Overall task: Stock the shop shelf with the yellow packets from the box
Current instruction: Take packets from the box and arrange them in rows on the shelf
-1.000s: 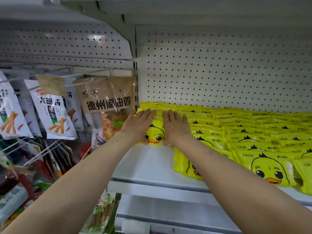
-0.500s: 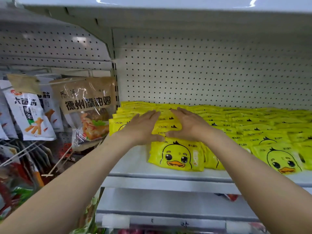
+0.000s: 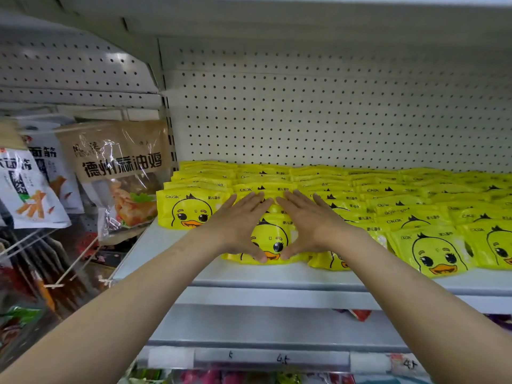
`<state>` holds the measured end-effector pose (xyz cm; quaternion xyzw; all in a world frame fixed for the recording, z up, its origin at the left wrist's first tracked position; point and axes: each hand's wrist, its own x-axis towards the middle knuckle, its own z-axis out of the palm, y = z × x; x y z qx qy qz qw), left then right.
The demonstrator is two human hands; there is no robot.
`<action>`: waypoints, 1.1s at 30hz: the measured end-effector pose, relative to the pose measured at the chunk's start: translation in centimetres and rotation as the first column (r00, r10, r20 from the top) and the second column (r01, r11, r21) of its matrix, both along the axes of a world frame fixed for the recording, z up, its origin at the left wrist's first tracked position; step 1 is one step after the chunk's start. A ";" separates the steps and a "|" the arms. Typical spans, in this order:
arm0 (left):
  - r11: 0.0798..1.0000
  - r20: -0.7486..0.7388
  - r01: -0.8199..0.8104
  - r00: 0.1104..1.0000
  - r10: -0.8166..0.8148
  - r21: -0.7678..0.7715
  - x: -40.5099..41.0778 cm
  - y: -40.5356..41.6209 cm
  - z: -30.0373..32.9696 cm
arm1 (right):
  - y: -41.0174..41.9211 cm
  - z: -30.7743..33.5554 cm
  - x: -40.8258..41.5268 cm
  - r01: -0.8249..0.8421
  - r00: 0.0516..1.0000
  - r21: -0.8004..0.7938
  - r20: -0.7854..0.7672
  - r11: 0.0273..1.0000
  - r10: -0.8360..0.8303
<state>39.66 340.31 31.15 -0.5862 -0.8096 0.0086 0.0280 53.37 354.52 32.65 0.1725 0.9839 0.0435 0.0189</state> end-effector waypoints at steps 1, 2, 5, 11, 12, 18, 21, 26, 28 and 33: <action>1.000 -0.012 -0.012 1.000 0.012 0.018 -0.1 0.2 0.0 | 0.2 0.0 -0.3 0.001 0.999 0.026 -0.036 1.000 0.000; 0.999 -0.019 -0.024 1.000 0.024 0.034 -0.1 0.3 0.0 | 0.3 0.1 -0.5 0.000 0.998 0.040 -0.062 0.999 0.003; 0.997 -0.041 -0.044 0.998 0.047 0.061 -0.4 0.6 0.0 | 0.3 0.0 -0.7 -0.043 0.998 -0.006 -0.050 0.999 0.043; 0.999 -0.031 -0.051 0.998 0.050 -0.011 -0.1 0.1 0.0 | 0.3 -0.6 -1.2 -0.059 0.996 -0.036 -0.067 0.998 0.057; 0.998 -0.031 -0.056 0.998 0.055 -0.015 -0.1 0.2 0.0 | 0.3 -0.7 -1.3 -0.063 0.996 -0.033 -0.071 0.997 0.061; 0.993 -0.042 -0.101 0.994 0.104 0.054 -1.0 1.5 0.1 | 1.2 -0.8 -2.2 -0.053 0.989 0.003 -0.141 0.999 0.053; 0.988 -0.047 -0.138 0.989 0.141 0.062 -1.8 2.5 0.3 | 1.7 -0.7 -3.1 -0.026 0.988 0.018 -0.150 0.999 0.028; 0.983 -0.126 -0.161 0.977 0.171 0.086 -2.5 3.7 0.5 | 2.2 -0.5 -4.7 0.012 0.988 0.065 -0.155 0.998 -0.001; 0.978 -0.148 -0.185 0.969 0.197 0.093 -2.6 4.1 0.5 | 2.3 -0.3 -5.5 0.028 0.988 0.088 -0.155 0.996 -0.014; 0.965 -0.155 -0.227 0.957 0.246 0.128 -2.9 5.0 0.3 | 2.6 -0.1 -6.6 0.068 0.987 0.084 -0.153 0.994 -0.055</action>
